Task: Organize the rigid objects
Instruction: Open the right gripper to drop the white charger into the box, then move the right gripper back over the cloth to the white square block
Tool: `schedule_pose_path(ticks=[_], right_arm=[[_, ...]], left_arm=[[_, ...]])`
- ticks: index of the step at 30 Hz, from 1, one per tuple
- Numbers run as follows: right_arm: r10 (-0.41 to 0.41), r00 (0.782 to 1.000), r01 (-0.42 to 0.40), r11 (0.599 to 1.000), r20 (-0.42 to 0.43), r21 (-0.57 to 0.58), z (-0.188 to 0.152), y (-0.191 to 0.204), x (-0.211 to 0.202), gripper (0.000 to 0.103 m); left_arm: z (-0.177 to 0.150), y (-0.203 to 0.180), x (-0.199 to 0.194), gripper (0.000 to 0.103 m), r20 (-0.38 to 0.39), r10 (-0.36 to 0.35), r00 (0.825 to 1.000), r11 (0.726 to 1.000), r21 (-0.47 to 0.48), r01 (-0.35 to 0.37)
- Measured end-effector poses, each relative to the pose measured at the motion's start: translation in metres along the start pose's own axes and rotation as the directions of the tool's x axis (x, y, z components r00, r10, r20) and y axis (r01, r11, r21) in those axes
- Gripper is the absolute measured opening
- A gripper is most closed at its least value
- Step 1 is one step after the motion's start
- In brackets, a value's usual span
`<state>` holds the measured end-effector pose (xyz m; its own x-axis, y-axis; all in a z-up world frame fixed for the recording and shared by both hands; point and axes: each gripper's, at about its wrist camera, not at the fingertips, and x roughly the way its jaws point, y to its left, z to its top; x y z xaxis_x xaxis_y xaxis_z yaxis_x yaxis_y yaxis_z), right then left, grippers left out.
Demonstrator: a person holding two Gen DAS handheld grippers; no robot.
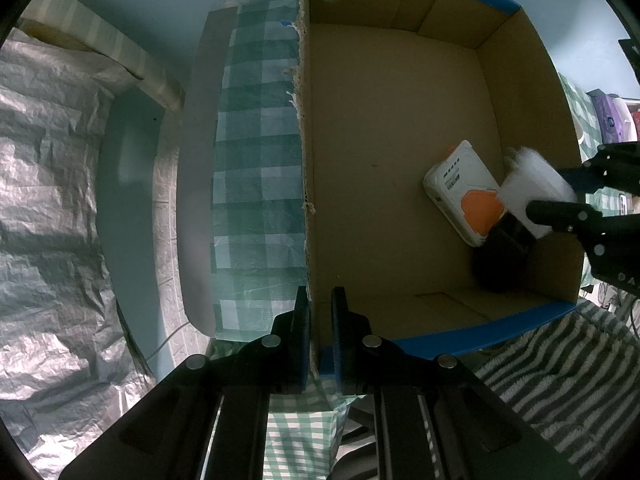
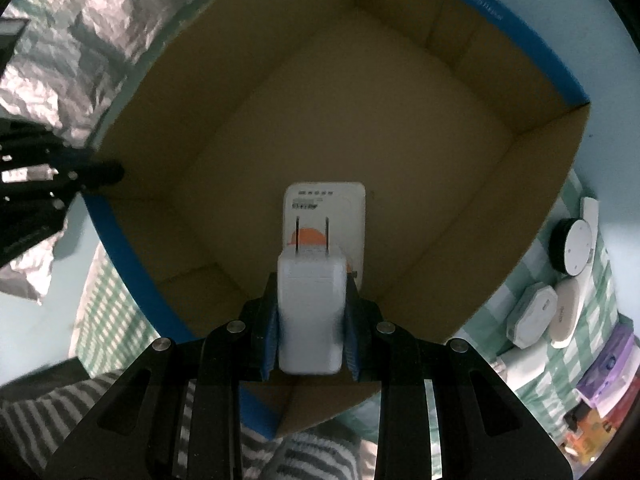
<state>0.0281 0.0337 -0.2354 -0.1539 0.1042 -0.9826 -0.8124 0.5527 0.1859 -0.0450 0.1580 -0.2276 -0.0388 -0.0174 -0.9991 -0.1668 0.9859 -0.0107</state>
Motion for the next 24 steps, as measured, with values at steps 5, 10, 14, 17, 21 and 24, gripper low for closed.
schedule_pose_path(ticks=[5, 10, 14, 17, 21, 24], right_arm=[[0.000, 1.000, -0.001, 1.000, 0.023, 0.017, -0.002, -0.003, -0.011, 0.037], [0.007, 0.997, -0.010, 0.999, 0.076, 0.045, -0.005, -0.005, -0.034, 0.049], [0.009, 0.993, -0.018, 0.997, 0.119, 0.076, -0.010, -0.011, -0.054, 0.052], [0.006, 0.990, -0.020, 0.996, 0.142, 0.091, -0.012, -0.015, -0.066, 0.053], [-0.007, 0.985, -0.013, 0.993, 0.171, 0.117, -0.017, -0.021, -0.084, 0.053], [-0.005, 0.982, -0.022, 0.989, 0.187, 0.143, -0.020, -0.029, -0.095, 0.053]], left_arm=[[0.000, 0.000, 0.000, 0.009, -0.001, -0.002, 1.000, 1.000, -0.001, 0.002], [0.000, -0.001, 0.001, 0.009, -0.002, -0.001, 1.000, 1.000, 0.001, 0.001], [0.000, -0.001, 0.002, 0.009, -0.005, -0.003, 1.000, 1.000, 0.002, 0.003], [0.001, -0.001, 0.001, 0.009, -0.005, -0.005, 1.000, 1.000, 0.004, 0.005], [0.001, -0.001, 0.000, 0.009, -0.004, -0.006, 1.000, 1.000, 0.004, 0.006], [0.002, -0.001, -0.001, 0.009, -0.006, -0.007, 1.000, 1.000, 0.004, 0.007]])
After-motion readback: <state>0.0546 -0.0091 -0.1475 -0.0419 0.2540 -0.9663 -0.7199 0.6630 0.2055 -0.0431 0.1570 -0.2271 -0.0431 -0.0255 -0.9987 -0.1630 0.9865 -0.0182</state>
